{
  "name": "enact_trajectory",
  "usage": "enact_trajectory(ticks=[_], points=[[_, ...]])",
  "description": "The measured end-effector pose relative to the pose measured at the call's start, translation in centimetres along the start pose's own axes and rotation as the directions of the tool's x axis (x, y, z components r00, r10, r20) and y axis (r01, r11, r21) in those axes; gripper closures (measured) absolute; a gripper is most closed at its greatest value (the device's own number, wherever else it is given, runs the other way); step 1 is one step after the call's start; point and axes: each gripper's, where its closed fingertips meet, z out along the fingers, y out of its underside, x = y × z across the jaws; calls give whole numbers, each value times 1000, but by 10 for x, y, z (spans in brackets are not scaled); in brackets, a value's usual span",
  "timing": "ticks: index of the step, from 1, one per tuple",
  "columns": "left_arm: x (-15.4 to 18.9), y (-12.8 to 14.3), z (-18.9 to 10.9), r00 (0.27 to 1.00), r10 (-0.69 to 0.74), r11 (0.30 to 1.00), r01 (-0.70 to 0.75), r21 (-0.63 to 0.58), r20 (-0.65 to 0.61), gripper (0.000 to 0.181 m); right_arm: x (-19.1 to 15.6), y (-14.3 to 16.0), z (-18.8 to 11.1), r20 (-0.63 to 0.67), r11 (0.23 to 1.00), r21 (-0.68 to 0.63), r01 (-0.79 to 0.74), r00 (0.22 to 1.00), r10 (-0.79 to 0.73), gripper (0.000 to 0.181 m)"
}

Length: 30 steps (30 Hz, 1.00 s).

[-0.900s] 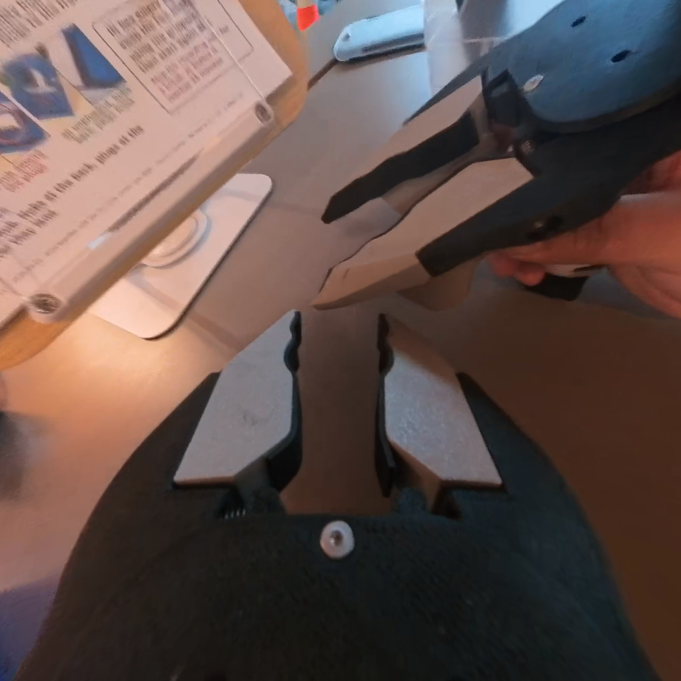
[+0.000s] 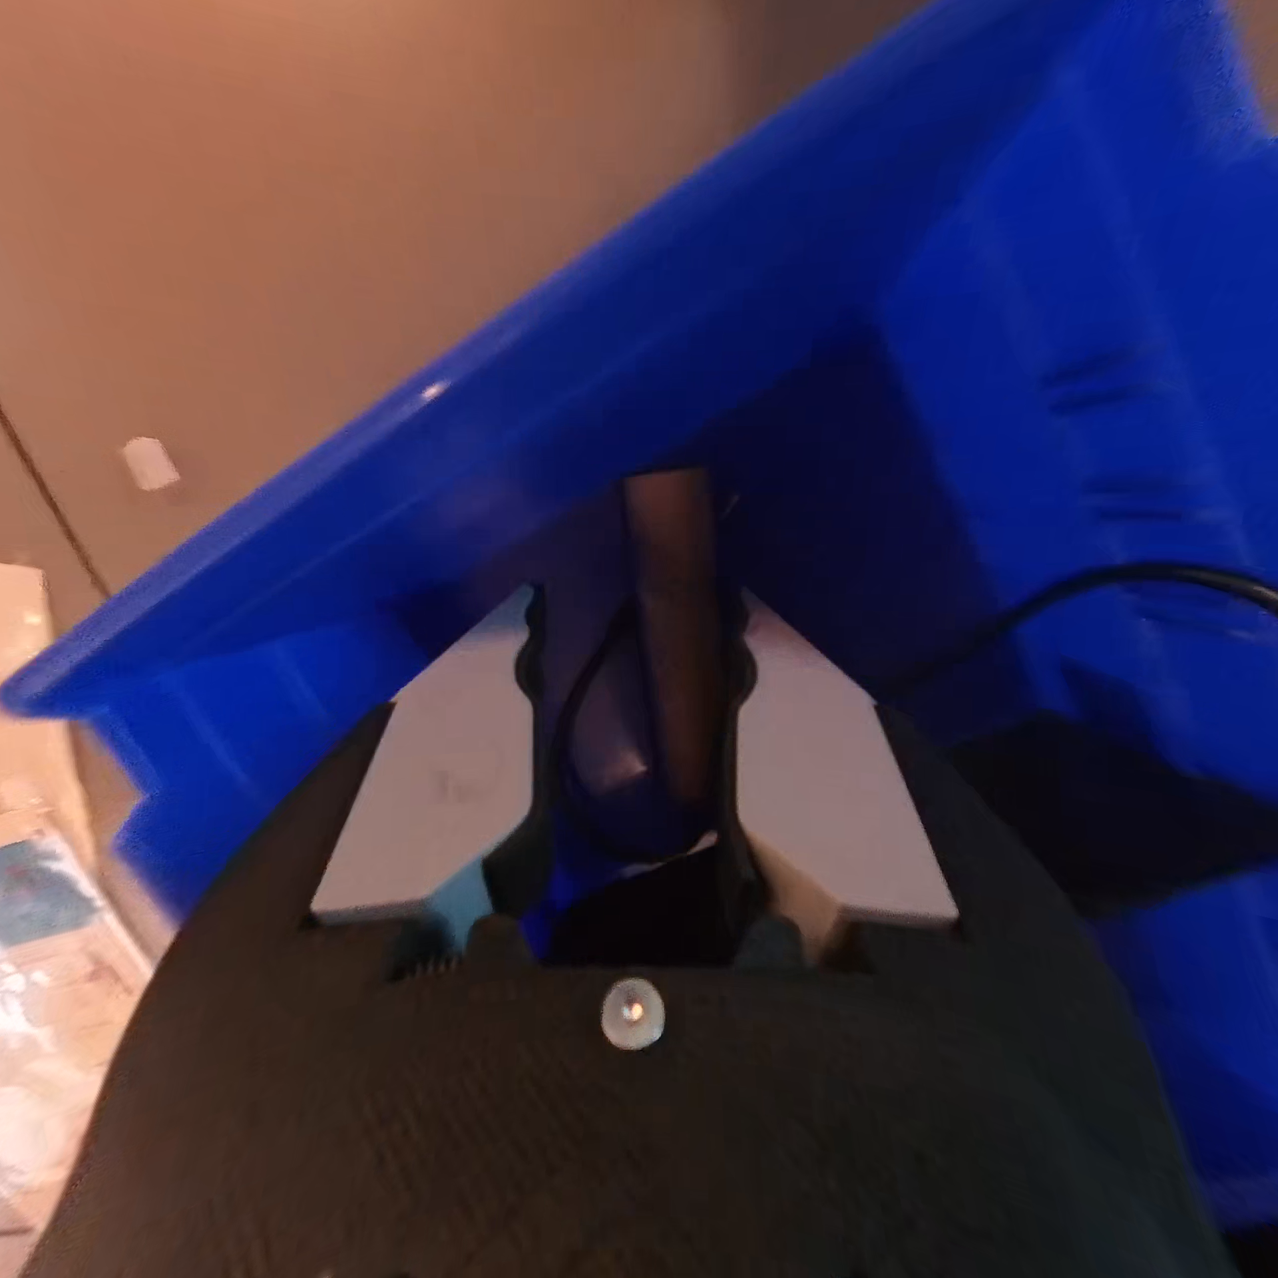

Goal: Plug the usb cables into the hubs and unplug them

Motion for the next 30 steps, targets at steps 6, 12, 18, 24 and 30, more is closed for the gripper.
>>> enact_trajectory(ticks=[6, 12, 18, 24, 30], points=[[19, 10, 20, 993, 72, 991, -81, -105, -88, 150, 0, -1, 0, 3, 1000, 2, -5, 1000, 5, 120], [-11, -20, -36, 960, 201, 979, -205, 1, 197, 150, -4, -3, 0, 13, 1000, 7, 6, 1000, -6, 121], [-6, -93, -187, 924, 85, 864, -255, 434, 374, 152, -9, -7, -1, 18, 1000, 19, 18, 1000, -18, 121], [156, -128, -308, 935, 355, 517, -179, 837, -19, 152, -9, -10, -4, 19, 999, 34, 10, 1000, -11, 121], [284, -115, -291, 823, 568, 413, -286, 865, 0, 151, -3, -21, -13, 19, 996, 87, -25, 1000, 23, 121]])
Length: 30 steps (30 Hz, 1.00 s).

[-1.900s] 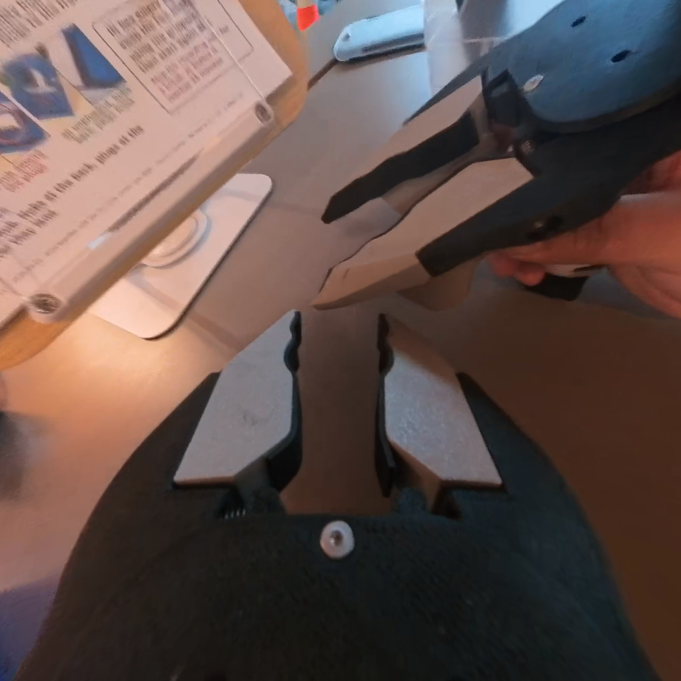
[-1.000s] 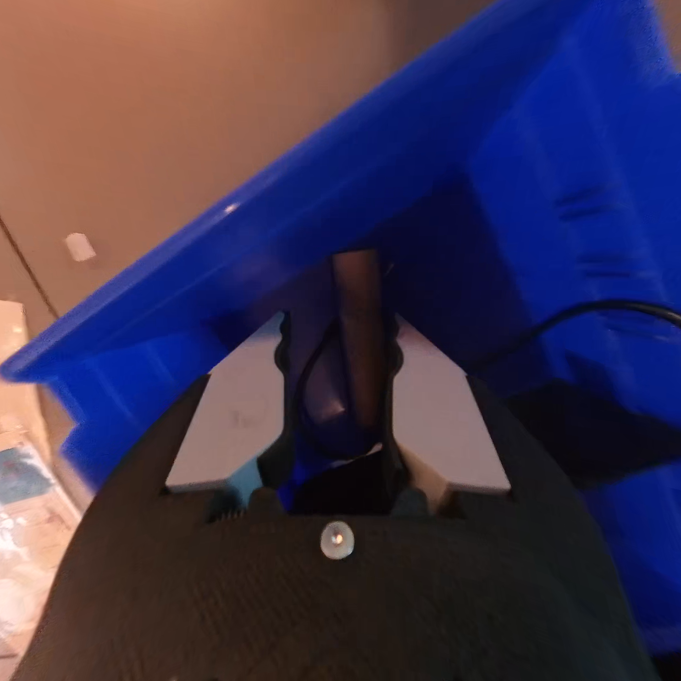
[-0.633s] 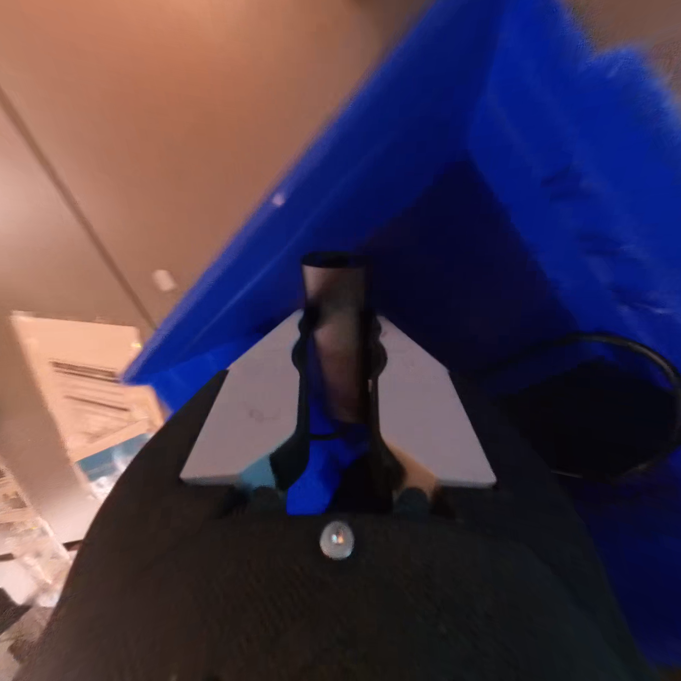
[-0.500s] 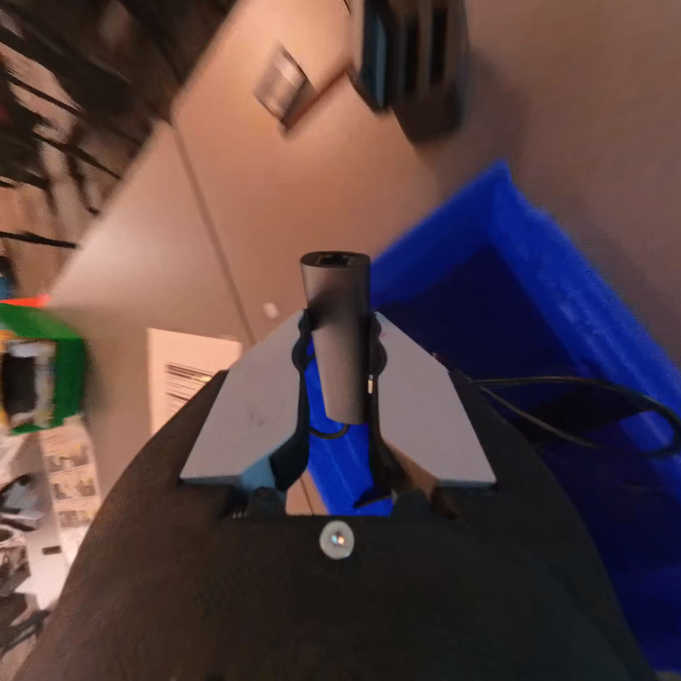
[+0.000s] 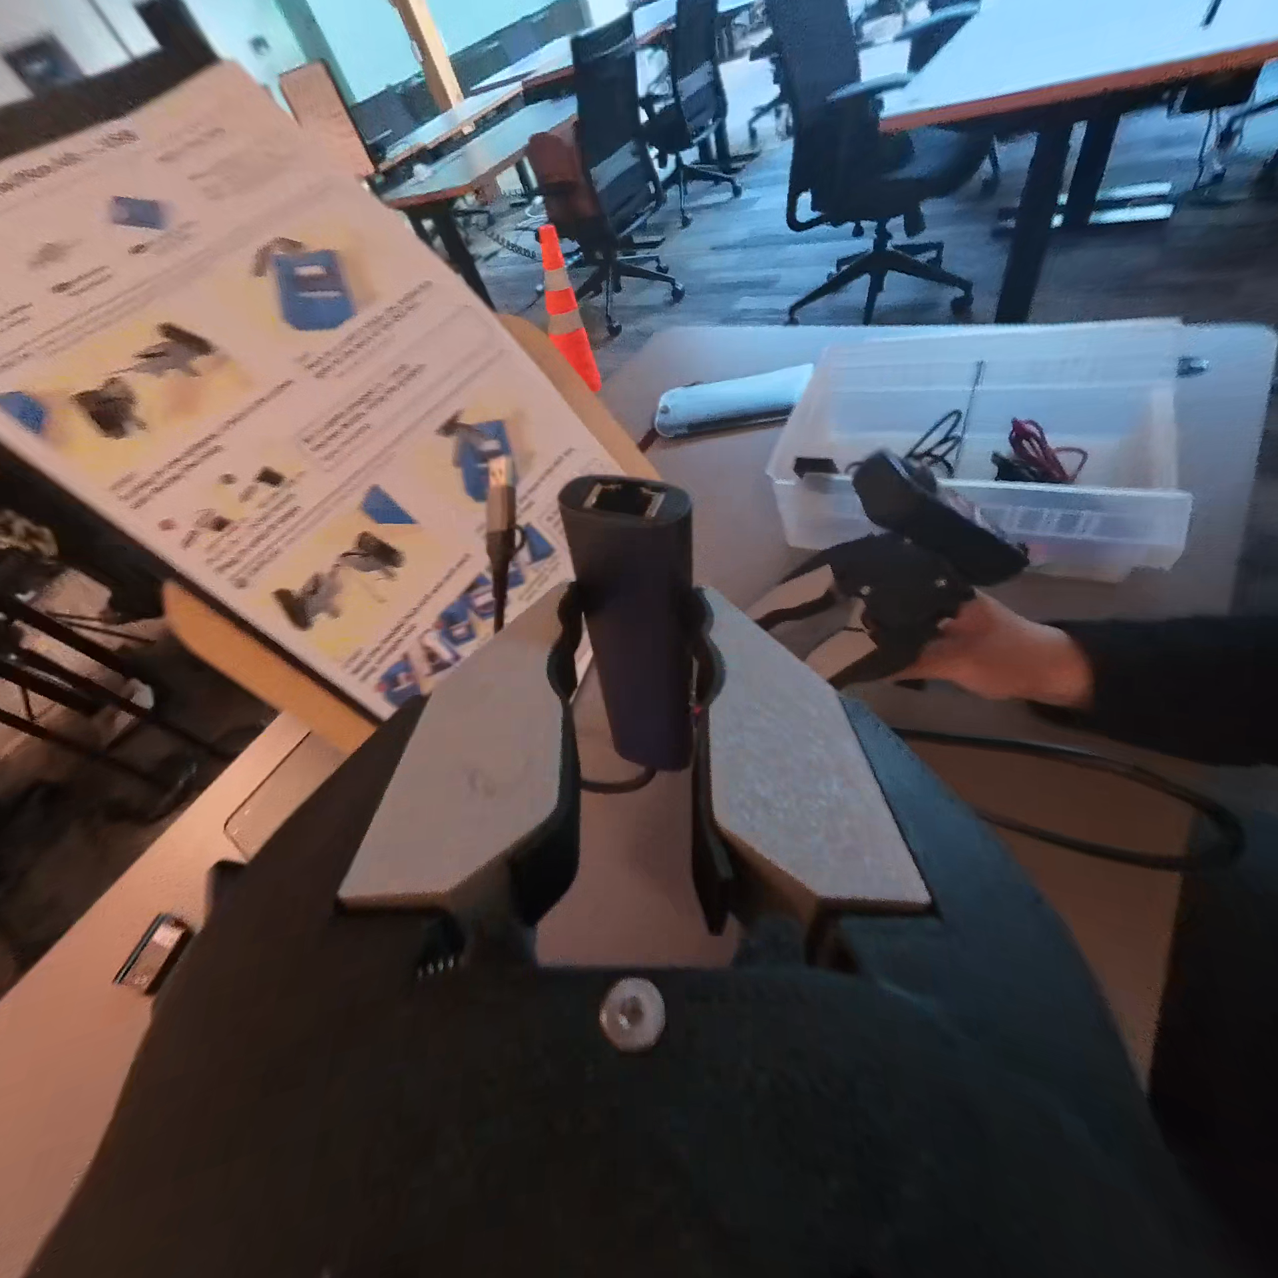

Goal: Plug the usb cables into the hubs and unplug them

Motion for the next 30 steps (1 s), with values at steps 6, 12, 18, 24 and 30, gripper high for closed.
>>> enact_trajectory(ticks=[6, 12, 18, 24, 30], points=[[59, 46, 81, 996, -50, 993, 59, 107, -77, 151, 9, -10, -9, 24, 993, 61, -99, 995, 97, 123], [63, 115, 136, 1000, 16, 998, -16, 62, -8, 152, 11, -18, -15, 29, 987, 98, -130, 991, 128, 124], [47, 142, 144, 997, -1, 1000, 2, -14, 82, 152, 12, -20, -17, -20, 991, 93, -95, 995, 97, 131], [34, 158, 145, 987, -55, 996, 63, -56, 148, 152, 7, -25, -21, 23, 986, 132, -105, 994, 103, 124], [43, 163, 152, 985, 93, 992, -79, -96, 145, 152, -7, -34, -28, 152, 971, 197, -132, 983, 103, 110]])
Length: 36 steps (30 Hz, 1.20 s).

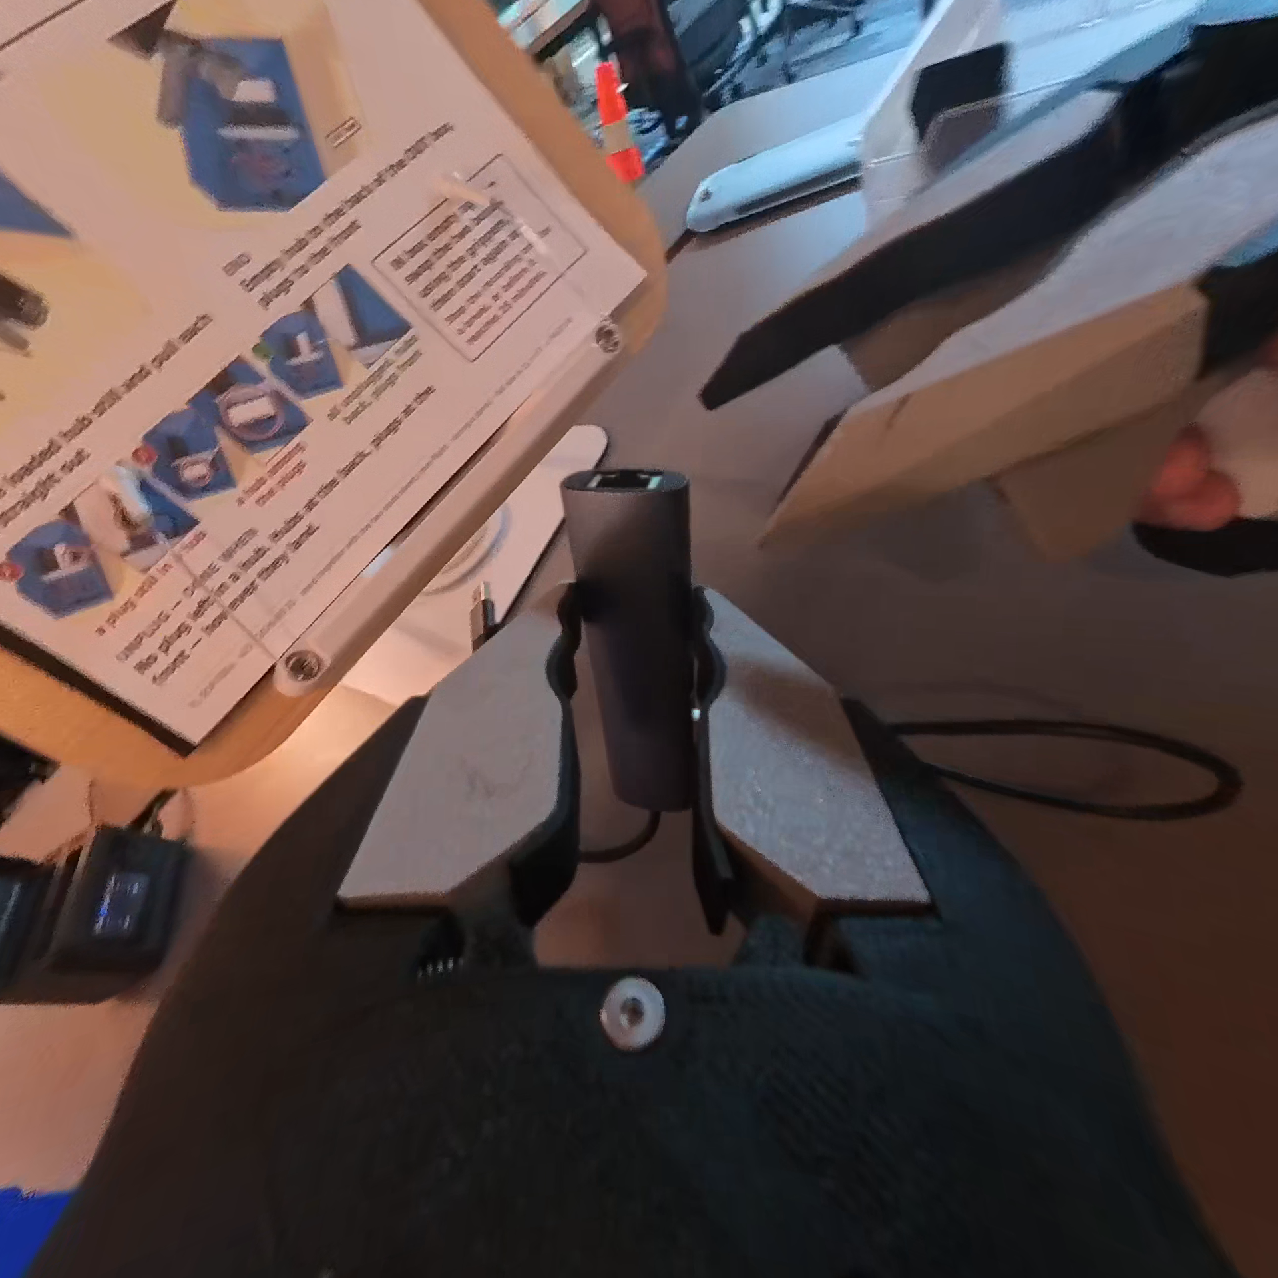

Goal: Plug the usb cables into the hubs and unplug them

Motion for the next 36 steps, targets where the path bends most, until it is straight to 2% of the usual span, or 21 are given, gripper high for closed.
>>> enact_trajectory(ticks=[4, 7, 11, 13, 17, 21, 25, 31, 36], points=[[25, -6, 1, 993, 80, 996, -76, 51, -84, 152, -17, -3, -1, 111, 1000, 17, 3, 994, -5, 116], [33, -4, 5, 988, 127, 992, -124, 38, -84, 153, -24, 1, 1, 148, 1000, -1, 9, 989, -9, 120], [41, -2, 7, 965, 257, 966, -257, 10, -45, 152, -25, 7, 4, 156, 999, -31, 7, 988, -2, 132], [45, -2, 8, 949, 314, 949, -314, 7, -34, 152, -23, 8, 4, 156, 999, -36, -14, 988, 20, 142], [49, -5, 6, 930, 368, 930, -368, 11, -17, 151, -16, 6, 0, 164, 997, -28, -78, 983, 81, 174], [47, -10, 5, 914, 405, 914, -405, 17, 25, 151, -18, 2, -5, 225, 989, -10, -148, 963, 147, 172], [39, -10, 4, 896, 437, 899, -438, -6, 81, 151, -8, 3, -5, 167, 989, -11, -147, 975, 147, 163], [18, -12, 1, 903, 397, 915, -403, 3, 161, 152, -3, 2, -6, 121, 994, -4, -110, 987, 110, 154], [13, -18, -1, 850, 474, 873, -488, 2, 232, 152, -6, 2, -5, 133, 994, -8, -105, 985, 106, 147]])
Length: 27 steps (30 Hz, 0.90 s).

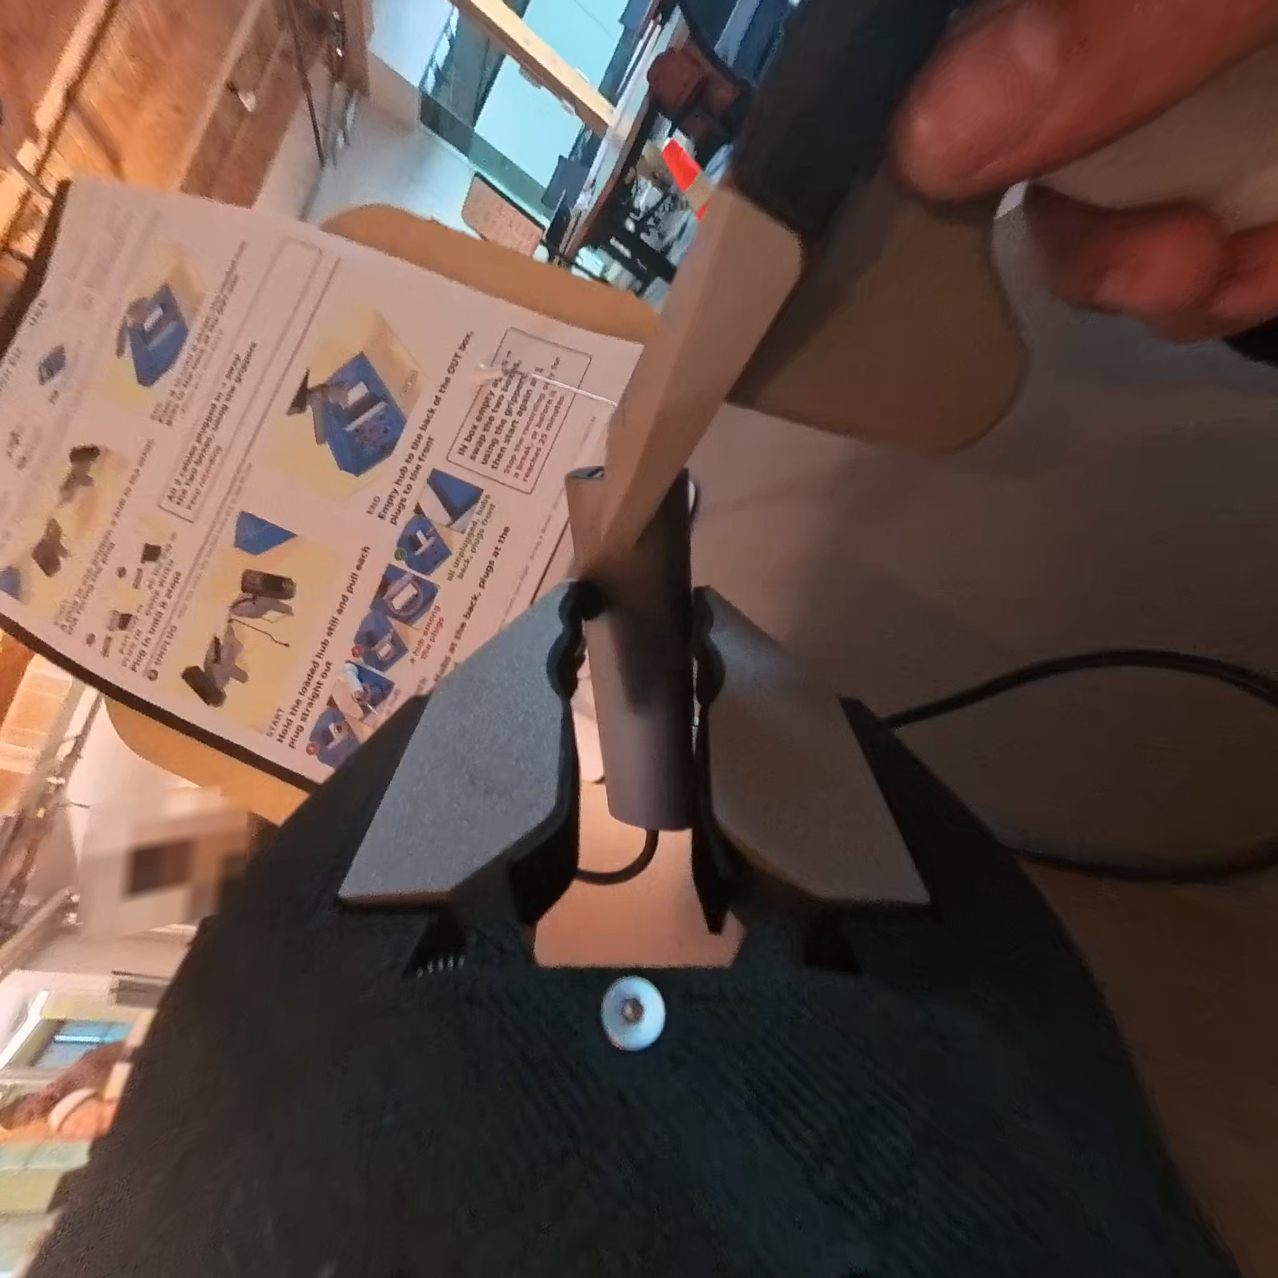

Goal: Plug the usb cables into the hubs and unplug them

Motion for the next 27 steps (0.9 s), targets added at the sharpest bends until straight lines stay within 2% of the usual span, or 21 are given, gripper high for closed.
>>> enact_trajectory(ticks=[3, 4, 5, 6, 8, 10, 12, 14, 16, 17, 20, 24, 25, 27], points=[[3, -11, -5, 999, 44, 998, -45, 51, 3, 152, -2, 4, 2, 14, 1000, -21, -3, 1000, 3, 145], [2, -13, -6, 998, 59, 997, -59, 56, 10, 152, -6, 4, 3, 38, 1000, -27, -4, 999, 5, 152], [2, -13, -7, 998, 65, 997, -65, 50, 9, 152, -12, 5, 3, 77, 999, -33, -5, 997, 8, 166], [3, -12, -8, 998, 64, 997, -64, 49, 3, 152, -14, 6, 4, 87, 999, -42, -7, 996, 10, 167], [6, -11, -9, 999, 48, 997, -47, 62, -25, 152, -15, 10, 4, 91, 997, -72, 1, 996, 5, 167], [12, -9, -11, 995, -42, 996, 49, 78, -94, 152, -14, 15, 3, 95, 994, -112, 20, 995, -9, 167], [12, -6, -13, 949, -234, 967, 250, 53, -211, 148, -10, 15, 3, 64, 991, -119, 52, 997, -45, 167], [0, 2, -16, 867, -418, 897, 440, 26, -272, 134, -5, 11, -1, 32, 991, -106, 79, 997, -76, 168], [-16, 20, -18, 793, -549, 824, 566, -16, -264, 128, -2, 5, -5, 9, 993, -72, 91, 996, -90, 168], [-21, 29, -19, 763, -594, 794, 607, -31, -255, 131, -1, 2, -6, 1, 994, -56, 92, 996, -92, 168], [-21, 47, -22, 678, -682, 720, 688, -90, -273, 149, 2, -8, -12, -24, 995, -5, 102, 995, -102, 169], [4, 58, -18, 582, -737, 667, 711, -224, -343, 154, 3, -15, -17, -35, 994, 40, 100, 994, -99, 169], [7, 59, -17, 581, -736, 669, 704, -240, -347, 154, 2, -16, -17, -28, 994, 43, 97, 995, -96, 169], [7, 52, -17, 623, -695, 709, 676, -200, -358, 154, 1, -15, -17, -21, 995, 39, 93, 996, -92, 168]])
